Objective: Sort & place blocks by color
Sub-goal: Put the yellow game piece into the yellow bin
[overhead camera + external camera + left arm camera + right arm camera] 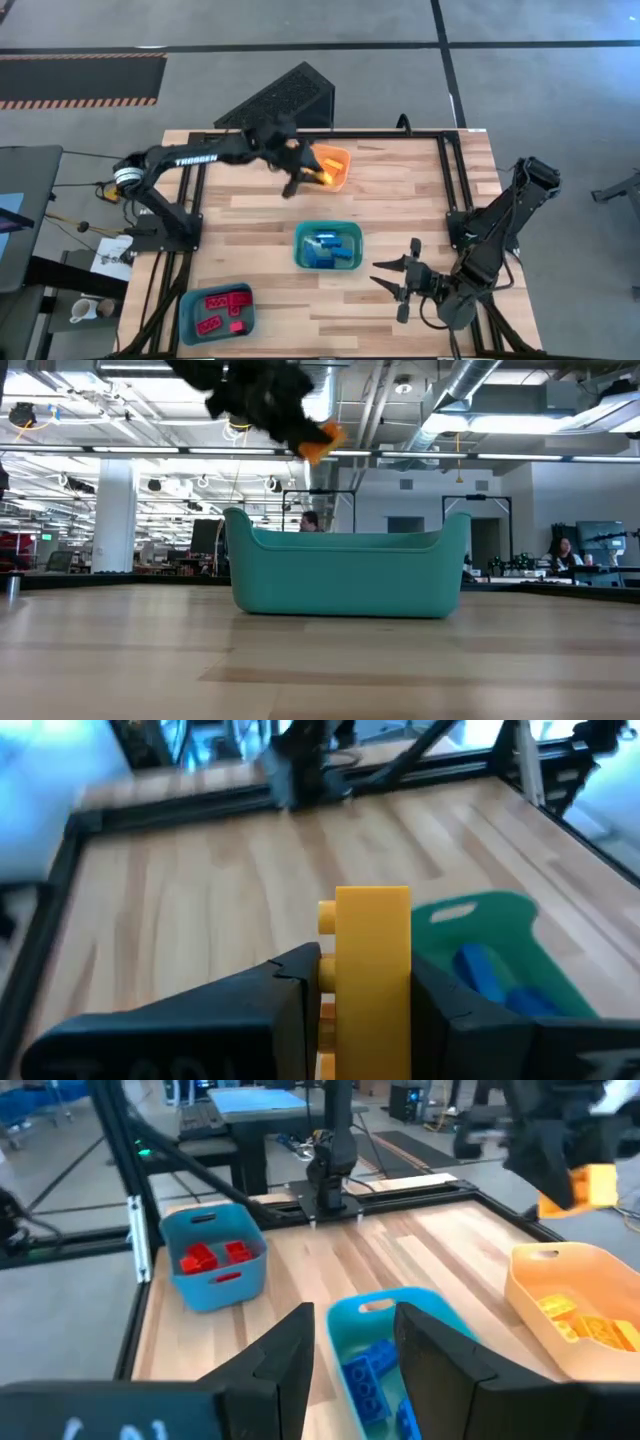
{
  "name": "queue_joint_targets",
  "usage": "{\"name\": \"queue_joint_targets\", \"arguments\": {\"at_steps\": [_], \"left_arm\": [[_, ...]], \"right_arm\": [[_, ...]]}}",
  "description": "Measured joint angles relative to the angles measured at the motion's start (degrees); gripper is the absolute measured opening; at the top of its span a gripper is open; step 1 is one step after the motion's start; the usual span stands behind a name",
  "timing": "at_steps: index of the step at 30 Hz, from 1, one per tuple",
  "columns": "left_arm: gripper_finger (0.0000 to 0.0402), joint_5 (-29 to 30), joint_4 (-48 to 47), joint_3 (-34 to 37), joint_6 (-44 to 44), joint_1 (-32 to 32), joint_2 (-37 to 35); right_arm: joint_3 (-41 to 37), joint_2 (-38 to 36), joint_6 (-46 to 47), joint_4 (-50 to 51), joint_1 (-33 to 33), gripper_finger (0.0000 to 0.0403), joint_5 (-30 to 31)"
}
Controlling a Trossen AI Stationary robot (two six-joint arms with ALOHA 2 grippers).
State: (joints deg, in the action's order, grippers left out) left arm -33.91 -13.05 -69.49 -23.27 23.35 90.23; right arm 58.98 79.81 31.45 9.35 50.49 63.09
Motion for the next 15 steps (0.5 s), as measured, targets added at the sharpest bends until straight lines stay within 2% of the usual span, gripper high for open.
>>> {"name": "queue_joint_targets", "arguments": {"at_steps": [2,7,11,15], "left_arm": [[0.0065,-2.9,0.5,0.8,2.2,4.3,1.7],[0.0066,-2.5,3.3,0.9,8.2,10.3,5.3],[0.008,0.0,5.2,0.9,10.2,10.8,6.6],[0.0117,3.8,4.5,0.9,11.0,10.5,7.4]], "right_arm": [[0.0,0.0,-0.5,-1.2,-0.5,0.016,0.0],[0.0,0.0,-3.8,-1.3,-0.8,0.0159,-1.4],[0.0,0.0,-4.8,-1.3,-1.7,0.0163,-1.5],[0.0,0.0,-4.6,-1.4,-3.0,0.0168,-1.5]]}}
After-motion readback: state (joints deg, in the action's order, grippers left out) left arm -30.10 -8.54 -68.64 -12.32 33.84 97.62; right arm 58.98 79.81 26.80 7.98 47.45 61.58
